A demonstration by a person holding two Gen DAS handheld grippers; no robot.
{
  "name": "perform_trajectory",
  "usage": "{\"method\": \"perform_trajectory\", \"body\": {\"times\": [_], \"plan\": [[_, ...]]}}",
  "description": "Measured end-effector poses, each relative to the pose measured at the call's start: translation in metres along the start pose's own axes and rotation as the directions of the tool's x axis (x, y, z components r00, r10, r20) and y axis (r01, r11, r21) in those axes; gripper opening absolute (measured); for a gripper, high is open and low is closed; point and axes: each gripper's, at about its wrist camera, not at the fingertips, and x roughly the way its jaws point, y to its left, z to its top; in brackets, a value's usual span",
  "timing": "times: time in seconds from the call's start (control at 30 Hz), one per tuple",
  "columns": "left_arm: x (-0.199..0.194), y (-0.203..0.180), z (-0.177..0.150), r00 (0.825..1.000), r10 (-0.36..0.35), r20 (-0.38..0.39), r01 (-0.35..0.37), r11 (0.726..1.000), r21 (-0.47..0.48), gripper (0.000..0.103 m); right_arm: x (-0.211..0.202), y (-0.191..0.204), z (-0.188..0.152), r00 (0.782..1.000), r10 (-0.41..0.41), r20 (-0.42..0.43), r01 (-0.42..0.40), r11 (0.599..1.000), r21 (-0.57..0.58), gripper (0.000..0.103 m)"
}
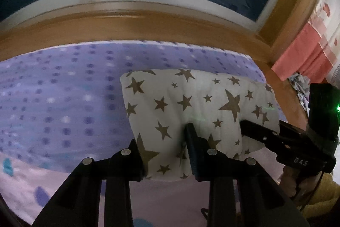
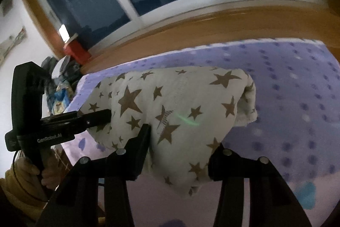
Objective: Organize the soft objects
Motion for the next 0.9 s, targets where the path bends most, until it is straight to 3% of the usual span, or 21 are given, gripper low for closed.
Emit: {"method": "perform_trajectory", "body": {"times": [0.53, 0.9], "plan": [[-0.085, 0.244, 0.0, 0.996, 0.06, 0.063, -0.06, 0.998, 0.007, 0.031, 0.151, 0.229, 0.017, 1.0, 0.02, 0.023, -0.019, 0.998, -0.063, 0.046], [-0.099, 0.34, -0.001, 0.989, 0.116, 0.092, -0.11, 0.992, -0.063, 0.031, 0.225, 0.316, 0.038, 0.999, 0.03, -0.025, -0.033, 0.986, -0.162, 0.046]]}}
